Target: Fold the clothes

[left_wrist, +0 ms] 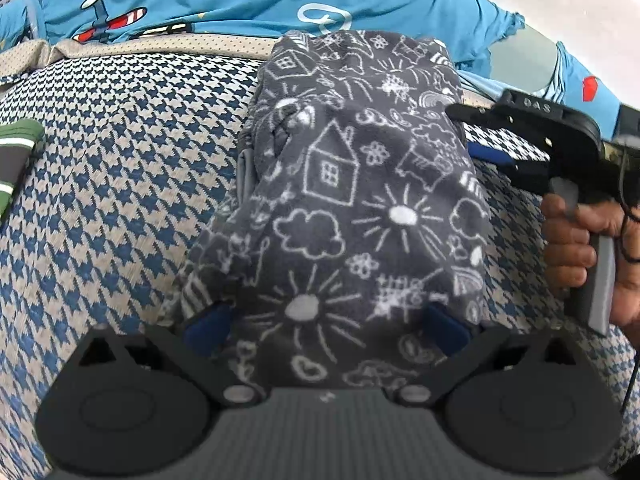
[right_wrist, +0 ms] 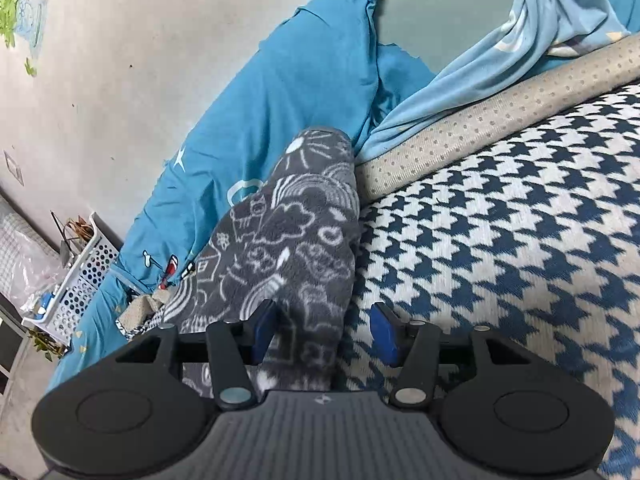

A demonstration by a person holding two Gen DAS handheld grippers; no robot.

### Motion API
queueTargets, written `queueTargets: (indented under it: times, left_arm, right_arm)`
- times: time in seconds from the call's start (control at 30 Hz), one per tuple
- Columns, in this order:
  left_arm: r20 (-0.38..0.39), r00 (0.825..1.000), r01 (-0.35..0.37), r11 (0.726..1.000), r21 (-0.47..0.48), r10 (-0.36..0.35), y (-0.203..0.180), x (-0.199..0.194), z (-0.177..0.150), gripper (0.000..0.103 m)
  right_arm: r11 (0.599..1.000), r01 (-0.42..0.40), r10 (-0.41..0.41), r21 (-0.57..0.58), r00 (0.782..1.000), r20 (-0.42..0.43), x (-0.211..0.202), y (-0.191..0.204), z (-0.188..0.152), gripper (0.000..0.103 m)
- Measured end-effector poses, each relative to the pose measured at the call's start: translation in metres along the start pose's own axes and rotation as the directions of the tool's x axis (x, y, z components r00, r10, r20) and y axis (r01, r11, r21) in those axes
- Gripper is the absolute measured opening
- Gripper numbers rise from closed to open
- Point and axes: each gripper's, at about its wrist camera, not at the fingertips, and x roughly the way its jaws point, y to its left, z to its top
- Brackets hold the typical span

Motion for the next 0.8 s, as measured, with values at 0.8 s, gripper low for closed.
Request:
queueTargets:
  times: [0.8]
  left_arm:
    - [0.008, 1.0, -0.025, 0.997, 0.069, 0.025, -0.006, -0.002, -0.004, 0.103]
  right_arm:
    - [0.999, -0.023, 0.024, -0.036, 0.999, 0.027, 0.048, 0.013, 0.005, 0.02]
